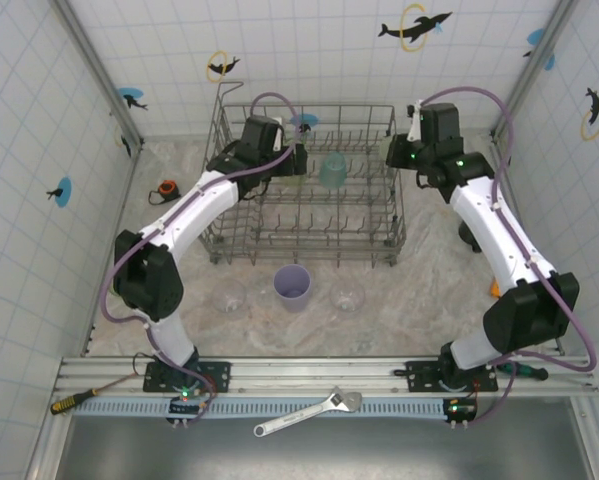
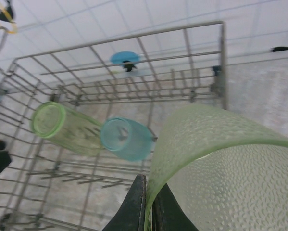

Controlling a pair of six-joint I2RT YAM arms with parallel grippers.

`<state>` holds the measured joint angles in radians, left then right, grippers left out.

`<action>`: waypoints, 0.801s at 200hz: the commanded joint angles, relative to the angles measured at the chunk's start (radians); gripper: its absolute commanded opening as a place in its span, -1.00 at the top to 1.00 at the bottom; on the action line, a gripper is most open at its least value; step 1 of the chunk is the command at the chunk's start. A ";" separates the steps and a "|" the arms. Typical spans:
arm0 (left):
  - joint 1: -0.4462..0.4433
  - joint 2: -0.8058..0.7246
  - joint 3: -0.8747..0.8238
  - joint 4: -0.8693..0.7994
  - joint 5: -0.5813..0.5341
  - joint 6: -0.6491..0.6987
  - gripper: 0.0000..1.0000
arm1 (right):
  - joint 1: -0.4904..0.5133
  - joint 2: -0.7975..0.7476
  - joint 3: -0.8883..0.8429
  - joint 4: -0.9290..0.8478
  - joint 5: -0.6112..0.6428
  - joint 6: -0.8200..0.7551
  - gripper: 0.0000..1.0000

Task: Load the cups into the dish rack

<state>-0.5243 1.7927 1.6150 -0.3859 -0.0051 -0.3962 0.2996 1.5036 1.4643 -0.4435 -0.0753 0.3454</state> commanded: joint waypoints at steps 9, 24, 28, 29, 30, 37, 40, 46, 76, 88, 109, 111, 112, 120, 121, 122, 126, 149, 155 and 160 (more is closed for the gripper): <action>0.041 0.002 0.038 0.085 0.148 -0.160 -0.95 | -0.001 -0.044 -0.137 0.293 -0.196 0.078 1.00; 0.071 0.003 0.024 0.154 0.239 -0.257 -0.95 | -0.004 -0.062 -0.211 0.399 -0.250 0.119 1.00; 0.079 0.005 0.019 0.176 0.264 -0.284 -0.95 | -0.005 -0.068 -0.232 0.427 -0.264 0.128 1.00; 0.081 0.005 0.017 0.181 0.273 -0.289 -0.95 | -0.005 -0.069 -0.237 0.435 -0.267 0.130 1.00; 0.082 0.004 0.016 0.186 0.289 -0.296 -0.95 | -0.004 -0.070 -0.241 0.444 -0.270 0.132 1.00; 0.089 0.006 0.002 0.234 0.331 -0.338 -0.96 | -0.007 -0.081 -0.282 0.504 -0.290 0.156 1.00; 0.090 0.007 -0.006 0.254 0.350 -0.355 -0.95 | -0.005 -0.087 -0.299 0.543 -0.297 0.167 1.00; 0.090 0.008 -0.022 0.291 0.380 -0.387 -0.95 | -0.008 -0.097 -0.334 0.607 -0.300 0.191 1.00; 0.090 0.018 -0.080 0.437 0.477 -0.519 -0.95 | -0.010 -0.117 -0.472 0.871 -0.377 0.288 1.00; 0.106 0.029 -0.085 0.467 0.512 -0.554 -0.95 | -0.011 -0.112 -0.501 0.946 -0.406 0.321 1.00; 0.124 0.034 -0.108 0.518 0.554 -0.611 -0.95 | -0.007 -0.099 -0.542 1.088 -0.444 0.388 1.00; 0.123 0.033 -0.111 0.525 0.557 -0.617 -0.95 | -0.007 -0.097 -0.544 1.100 -0.448 0.394 1.00; 0.123 0.033 -0.114 0.528 0.558 -0.620 -0.95 | -0.007 -0.096 -0.546 1.106 -0.450 0.396 1.00; 0.125 0.029 -0.134 0.558 0.568 -0.646 -0.95 | -0.004 -0.085 -0.552 1.145 -0.466 0.414 1.00; 0.125 0.029 -0.136 0.562 0.570 -0.649 -0.95 | -0.005 -0.085 -0.553 1.149 -0.468 0.415 1.00; 0.126 0.029 -0.138 0.566 0.571 -0.652 -0.95 | -0.005 -0.084 -0.553 1.151 -0.469 0.417 1.00; 0.126 0.028 -0.148 0.581 0.575 -0.666 -0.95 | -0.003 -0.078 -0.555 1.168 -0.474 0.422 1.00; 0.127 0.034 -0.181 0.653 0.604 -0.727 -0.95 | 0.007 -0.051 -0.559 1.220 -0.483 0.453 1.00; 0.127 0.039 -0.185 0.663 0.610 -0.739 -0.95 | 0.011 -0.046 -0.567 1.248 -0.482 0.468 1.00; 0.127 0.041 -0.190 0.673 0.612 -0.749 -0.95 | 0.013 -0.040 -0.575 1.278 -0.482 0.479 1.00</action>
<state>-0.3988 1.8137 1.4490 0.1669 0.5419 -1.0462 0.3004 1.4372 0.9173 0.6247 -0.5232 0.7540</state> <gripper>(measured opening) 0.976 0.082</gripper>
